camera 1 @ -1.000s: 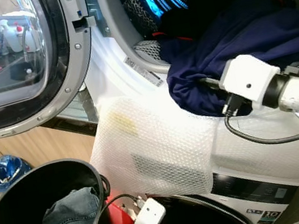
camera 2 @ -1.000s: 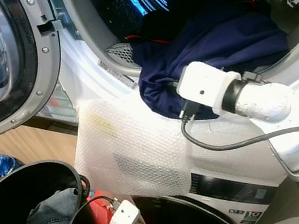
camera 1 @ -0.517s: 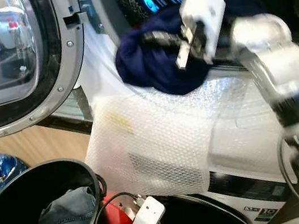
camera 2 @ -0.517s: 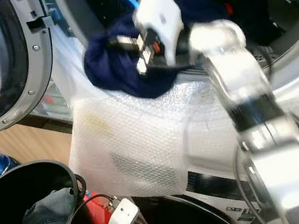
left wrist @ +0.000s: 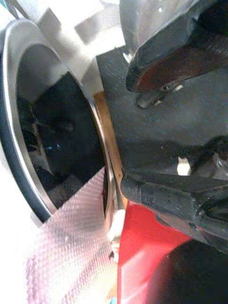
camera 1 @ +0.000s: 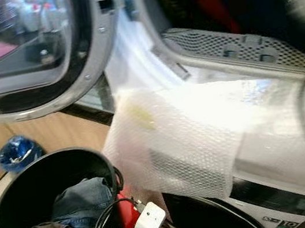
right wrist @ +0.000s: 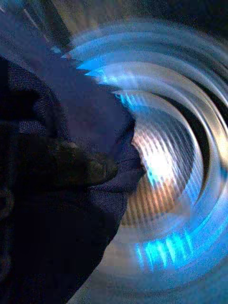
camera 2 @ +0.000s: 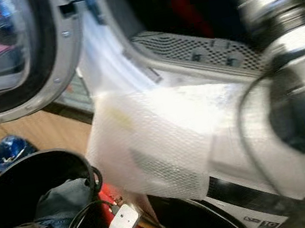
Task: Clothes washing
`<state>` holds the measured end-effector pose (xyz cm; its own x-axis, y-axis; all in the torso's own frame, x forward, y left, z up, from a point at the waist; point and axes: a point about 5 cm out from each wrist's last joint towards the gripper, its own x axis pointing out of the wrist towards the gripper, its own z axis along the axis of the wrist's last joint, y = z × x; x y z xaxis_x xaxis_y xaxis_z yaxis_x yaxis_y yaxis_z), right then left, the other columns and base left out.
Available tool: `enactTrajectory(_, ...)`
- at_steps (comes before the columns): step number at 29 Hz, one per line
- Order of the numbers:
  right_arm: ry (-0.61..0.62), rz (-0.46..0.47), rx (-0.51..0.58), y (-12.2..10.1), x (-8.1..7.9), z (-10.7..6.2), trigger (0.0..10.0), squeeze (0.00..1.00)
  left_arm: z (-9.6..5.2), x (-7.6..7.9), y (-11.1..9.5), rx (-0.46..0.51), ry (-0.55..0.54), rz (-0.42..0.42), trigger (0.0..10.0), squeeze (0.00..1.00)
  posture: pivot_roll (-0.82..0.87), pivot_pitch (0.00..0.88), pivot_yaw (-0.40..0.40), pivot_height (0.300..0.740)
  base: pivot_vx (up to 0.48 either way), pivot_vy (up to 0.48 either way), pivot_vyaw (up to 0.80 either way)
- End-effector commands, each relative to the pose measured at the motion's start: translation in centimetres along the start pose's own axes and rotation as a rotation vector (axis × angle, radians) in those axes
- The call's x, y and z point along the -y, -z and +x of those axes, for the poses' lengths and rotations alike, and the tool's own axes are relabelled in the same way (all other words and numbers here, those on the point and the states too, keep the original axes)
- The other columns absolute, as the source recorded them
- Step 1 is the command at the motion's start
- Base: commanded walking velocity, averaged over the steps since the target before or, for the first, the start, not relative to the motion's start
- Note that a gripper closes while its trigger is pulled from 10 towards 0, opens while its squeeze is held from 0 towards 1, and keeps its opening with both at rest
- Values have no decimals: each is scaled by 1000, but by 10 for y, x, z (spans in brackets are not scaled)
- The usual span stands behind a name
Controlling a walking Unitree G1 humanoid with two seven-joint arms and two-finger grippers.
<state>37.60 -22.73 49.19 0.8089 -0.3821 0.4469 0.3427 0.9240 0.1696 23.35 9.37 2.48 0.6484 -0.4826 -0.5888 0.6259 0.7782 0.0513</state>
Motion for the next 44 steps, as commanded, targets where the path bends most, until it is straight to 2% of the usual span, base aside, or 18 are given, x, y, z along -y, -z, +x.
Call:
enactTrajectory(1, -37, -5, -18, 8, -10, -2, 0, 0, 1, 1, -6, 28, -3, 5, 10000, 0, -61, 94, -21, 740, 0, 0, 0)
enactTrajectory(3, -71, 10, -65, 24, -14, -3, 0, 0, 2, 2, -7, 31, -2, 11, 10000, 0, -65, 100, -20, 740, 0, 0, 0)
enactTrajectory(5, -99, -30, -119, 45, -17, -7, 0, 0, 3, 1, -8, 32, -1, 13, 10000, 0, -66, 97, -15, 740, 0, 0, 0)
enactTrajectory(7, -189, -78, -200, 69, -28, -13, 0, 0, 3, 1, -8, 32, -2, 13, 10000, 0, -64, 102, -12, 740, 0, 0, 0)
enactTrajectory(8, -239, -124, -252, 86, -34, -18, 4314, 0, 3, 0, -9, 32, -3, 12, 10000, 0, -67, 100, -9, 740, 0, 0, 0)
enactTrajectory(9, -248, -109, -305, 101, -37, -23, 10000, 0, 3, 0, -9, 30, -2, 14, 10000, 0, -67, 100, -9, 740, 0, 0, 0)
enactTrajectory(12, -219, -136, -371, 126, -37, -31, 10000, 0, 2, 2, -8, 23, 6, 14, 10000, 0, -67, 103, -4, 740, 0, 0, 0)
enactTrajectory(16, -207, -115, -396, 131, -37, -33, 10000, 0, 2, 3, -7, 19, 11, 16, 10000, 0, -70, 102, -1, 740, 0, 0, 0)
enactTrajectory(17, -165, -102, -389, 126, -35, -31, 10000, 1000, 2, 3, -7, 17, 14, 19, 10000, 0, -80, 105, -2, 740, 0, 0, 0)
enactTrajectory(21, -123, -58, -392, 119, -34, -29, 10000, 1000, 3, 3, -6, 15, 16, 17, 10000, 0, -106, 108, -7, 740, 0, 0, 0)
enactTrajectory(26, -166, 11, -375, 106, -53, -30, 10000, 1000, 8, 7, -9, 20, 32, 16, 10000, 0, -137, 110, -13, 740, 0, 0, 0)
enactTrajectory(27, -204, -55, -330, 101, -56, -30, 10000, 1000, 9, 9, -10, 22, 35, 13, 10000, 0, -142, 110, -20, 740, 0, 0, 0)
enactTrajectory(28, -212, -74, -318, 100, -57, -30, 10000, 1000, 9, 9, -10, 22, 36, 12, 10000, 0, -142, 110, -20, 740, 0, 0, 0)
enactTrajectory(29, -173, -125, -279, 95, -54, -29, 10000, 1000, 9, 9, -9, 20, 35, 12, 10000, 0, -143, 112, -22, 740, 0, 0, 0)
enactTrajectory(35, -197, -130, -282, 91, -59, -33, 10000, 1000, 10, 10, -9, 20, 33, 3, 10000, 0, -150, 117, -29, 740, 0, 0, 0)
enactTrajectory(39, -190, -171, -260, 86, -56, -34, 10000, 1000, 11, 10, -9, 21, 31, -2, 10000, 0, -154, 121, -31, 740, 0, 0, 0)
enactTrajectory(44, -213, -169, -247, 73, -51, -43, 10000, 1000, 11, 10, -7, 16, 32, -7, 10000, 0, -161, 122, -33, 740, 0, 0, 0)
